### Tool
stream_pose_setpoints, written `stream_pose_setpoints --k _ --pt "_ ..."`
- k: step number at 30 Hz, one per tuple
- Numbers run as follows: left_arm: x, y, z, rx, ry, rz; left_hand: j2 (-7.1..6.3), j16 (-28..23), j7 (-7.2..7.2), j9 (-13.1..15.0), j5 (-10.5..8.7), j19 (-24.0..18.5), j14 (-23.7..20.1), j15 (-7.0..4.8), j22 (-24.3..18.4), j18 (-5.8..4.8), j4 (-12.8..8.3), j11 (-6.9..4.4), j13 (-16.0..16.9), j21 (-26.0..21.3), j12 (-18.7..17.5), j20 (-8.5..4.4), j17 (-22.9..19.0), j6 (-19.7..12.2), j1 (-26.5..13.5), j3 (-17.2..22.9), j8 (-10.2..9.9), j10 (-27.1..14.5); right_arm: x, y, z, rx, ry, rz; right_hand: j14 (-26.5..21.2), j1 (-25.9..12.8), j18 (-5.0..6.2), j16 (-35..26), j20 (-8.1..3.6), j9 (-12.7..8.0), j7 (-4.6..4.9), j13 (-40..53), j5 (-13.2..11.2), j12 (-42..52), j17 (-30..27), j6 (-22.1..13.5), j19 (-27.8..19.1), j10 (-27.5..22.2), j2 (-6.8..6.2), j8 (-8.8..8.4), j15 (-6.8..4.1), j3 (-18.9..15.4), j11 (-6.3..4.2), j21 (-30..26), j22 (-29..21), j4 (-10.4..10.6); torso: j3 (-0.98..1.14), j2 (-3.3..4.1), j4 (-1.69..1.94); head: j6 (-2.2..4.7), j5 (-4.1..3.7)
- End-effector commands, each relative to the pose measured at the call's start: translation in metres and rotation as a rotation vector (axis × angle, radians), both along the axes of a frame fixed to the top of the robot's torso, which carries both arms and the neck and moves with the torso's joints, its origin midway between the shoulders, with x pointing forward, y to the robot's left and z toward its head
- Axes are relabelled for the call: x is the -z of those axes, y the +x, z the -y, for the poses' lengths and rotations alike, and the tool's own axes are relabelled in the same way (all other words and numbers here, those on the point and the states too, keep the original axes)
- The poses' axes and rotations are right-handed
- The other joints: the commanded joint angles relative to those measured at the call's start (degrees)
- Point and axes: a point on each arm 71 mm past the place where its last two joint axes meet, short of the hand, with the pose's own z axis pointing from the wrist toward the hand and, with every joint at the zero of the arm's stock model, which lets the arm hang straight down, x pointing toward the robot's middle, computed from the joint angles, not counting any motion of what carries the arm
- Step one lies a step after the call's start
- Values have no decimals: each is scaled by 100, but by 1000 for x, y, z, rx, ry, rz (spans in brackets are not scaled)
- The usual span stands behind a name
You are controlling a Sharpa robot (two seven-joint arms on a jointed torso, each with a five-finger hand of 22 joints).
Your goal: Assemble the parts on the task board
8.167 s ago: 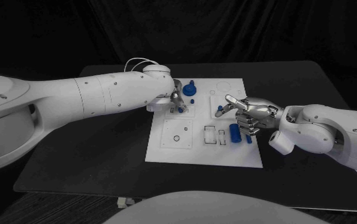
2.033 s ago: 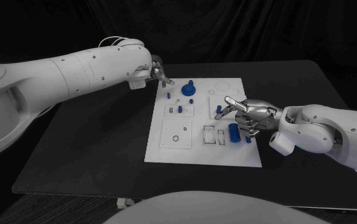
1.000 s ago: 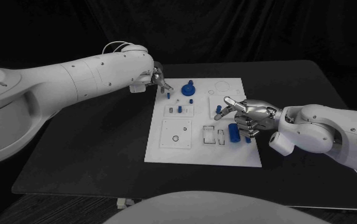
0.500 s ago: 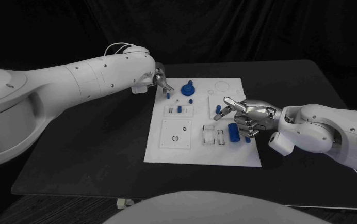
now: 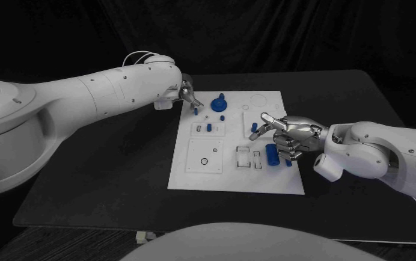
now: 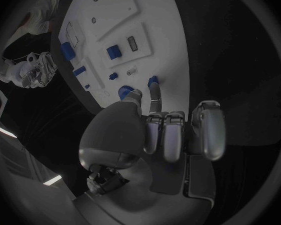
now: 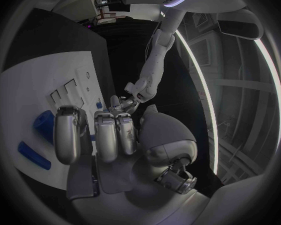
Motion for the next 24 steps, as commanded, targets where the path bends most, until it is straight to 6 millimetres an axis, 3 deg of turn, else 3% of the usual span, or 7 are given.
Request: stream_pose_setpoints --k 1,15,16,21,24 --pt "2 -1 4 17 -9 -8 -5 37 11 -7 35 234 595 44 1165 46 2 29 1509 -30 -3 31 1510 -30 52 29 -34 598 1 -2 -1 -13 -5 -12 566 -65 36 -23 40 -8 11 1509 -5 15 1371 -31 119 597 7 33 41 28 29 -24 1180 17 1 0 0 -1 -1" --pt "4 -3 2 2 17 -15 -59 37 -11 145 -56 231 595 35 1166 46 15 16 1509 -25 -3 27 1510 33 110 33 107 598 1 -2 0 -14 -5 -13 565 -64 36 -24 40 -12 13 1509 2 15 1369 -27 118 597 6 39 42 47 30 -26 1178 12 0 -2 1 -1 -21" --pt "4 -3 2 2 20 -12 -70 37 -11 211 -86 229 595 33 1165 47 18 15 1509 -28 -3 25 1510 9 104 25 146 598 1 -2 0 -14 -5 -13 565 -64 36 -24 40 -12 13 1509 2 15 1369 -27 118 597 6 39 42 47 30 -26 1178 12 0 -3 1 -1 -20" --pt "3 -3 0 4 35 -1 -79 37 -75 1205 -167 232 595 -5 1168 44 27 -38 1509 -7 -3 -8 1510 -246 64 -13 813 598 1 -2 0 -13 -5 -13 565 -64 36 -24 40 -12 13 1509 2 15 1369 -27 118 597 6 39 42 47 30 -26 1178 12 -1 -3 1 -1 -6" --pt "3 -3 0 4 40 1 -85 37 -76 1403 -184 230 595 -9 1167 45 25 -39 1509 -11 -3 -14 1510 -343 57 -21 920 598 1 -2 0 -14 -5 -13 564 -65 36 -26 40 -13 13 1509 1 15 1365 -27 117 597 5 40 43 49 30 -26 1178 12 0 -4 1 -1 -4"
